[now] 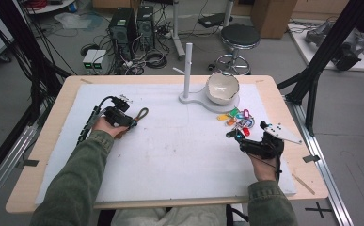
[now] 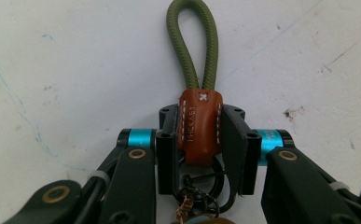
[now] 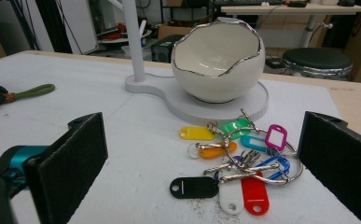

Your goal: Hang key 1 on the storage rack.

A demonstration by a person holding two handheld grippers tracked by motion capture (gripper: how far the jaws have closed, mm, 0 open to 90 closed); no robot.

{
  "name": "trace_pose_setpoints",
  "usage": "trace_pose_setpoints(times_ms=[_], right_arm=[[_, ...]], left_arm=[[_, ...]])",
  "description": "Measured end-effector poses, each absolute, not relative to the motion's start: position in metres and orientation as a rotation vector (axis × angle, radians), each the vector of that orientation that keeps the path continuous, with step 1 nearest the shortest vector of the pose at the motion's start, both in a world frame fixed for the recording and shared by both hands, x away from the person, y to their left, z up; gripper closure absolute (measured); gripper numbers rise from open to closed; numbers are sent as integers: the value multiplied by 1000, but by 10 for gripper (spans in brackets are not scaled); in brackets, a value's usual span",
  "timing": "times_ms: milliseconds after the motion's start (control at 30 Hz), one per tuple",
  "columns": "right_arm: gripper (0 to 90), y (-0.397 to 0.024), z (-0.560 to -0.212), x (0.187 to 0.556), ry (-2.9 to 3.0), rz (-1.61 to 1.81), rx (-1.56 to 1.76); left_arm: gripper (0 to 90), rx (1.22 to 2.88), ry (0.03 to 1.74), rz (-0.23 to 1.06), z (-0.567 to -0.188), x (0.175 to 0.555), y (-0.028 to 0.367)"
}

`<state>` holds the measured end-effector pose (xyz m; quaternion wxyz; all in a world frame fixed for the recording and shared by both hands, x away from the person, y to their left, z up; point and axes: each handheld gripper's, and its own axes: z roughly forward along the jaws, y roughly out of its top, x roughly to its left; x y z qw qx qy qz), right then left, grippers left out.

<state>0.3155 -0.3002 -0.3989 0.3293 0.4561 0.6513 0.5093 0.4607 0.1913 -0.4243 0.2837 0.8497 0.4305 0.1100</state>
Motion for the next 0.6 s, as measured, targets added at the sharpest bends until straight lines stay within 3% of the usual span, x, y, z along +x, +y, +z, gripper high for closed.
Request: trace_pose_setpoints(times_ms=[600], right_arm=[[9,-298,-399,315,1712,1329,1186]], left_arm=[[723,2212,1204,253,-412,461,205]])
